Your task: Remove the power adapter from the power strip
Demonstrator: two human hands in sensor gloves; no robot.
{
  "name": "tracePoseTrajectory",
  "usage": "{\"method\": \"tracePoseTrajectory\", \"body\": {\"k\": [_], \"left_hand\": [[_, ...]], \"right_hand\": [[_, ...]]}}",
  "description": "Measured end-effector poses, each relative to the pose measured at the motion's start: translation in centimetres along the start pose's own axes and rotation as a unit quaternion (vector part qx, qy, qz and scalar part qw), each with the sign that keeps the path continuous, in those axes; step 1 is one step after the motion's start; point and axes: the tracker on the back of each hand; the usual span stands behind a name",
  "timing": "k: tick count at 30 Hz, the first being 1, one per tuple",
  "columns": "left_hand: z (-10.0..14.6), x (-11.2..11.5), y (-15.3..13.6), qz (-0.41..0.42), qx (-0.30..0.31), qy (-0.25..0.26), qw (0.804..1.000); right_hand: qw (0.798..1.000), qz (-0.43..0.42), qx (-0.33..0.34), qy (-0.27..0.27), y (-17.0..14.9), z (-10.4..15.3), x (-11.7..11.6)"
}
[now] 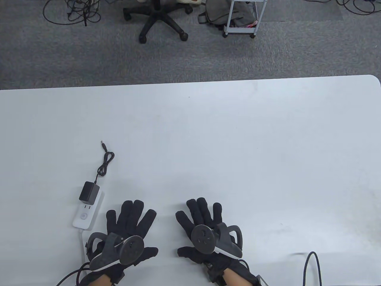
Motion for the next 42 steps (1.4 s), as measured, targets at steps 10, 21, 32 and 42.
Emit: {"method": "tracePoseTrajectory", "body": {"k": [10,21,32,42], "left_hand": [[0.0,-0.1,0.0,0.003,-0.001,0.003,1.000],[0.6,-1.0,-0.6,0.004,-0.025,0.035,0.999],[4.2,-2.3,-7.5,0.097,-0.173,0.126,0.972],[4.8,-0.3,-12.0,0.177,-0.351,0.065,0.917]], "right_hand": [[1.000,0.008,-0.002,0.015,-0.2,-0.1,-0.4],[1.000,-0.013,0.000,0.013,-0.3,-0.1,0.0],[0.999,-0.035,0.014,0.007,-0.1,0.0,0.4],[0.999,-0.045,0.016,0.000,-0.3,0.0,0.7]]}}
Point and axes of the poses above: the tracker on the back of each hand, its own y axis roughly to the thumb side, its own z axis roughly from the fingertips to the wrist, x = y × z, and after that the axes turned 11 degrees about -y, right-handed
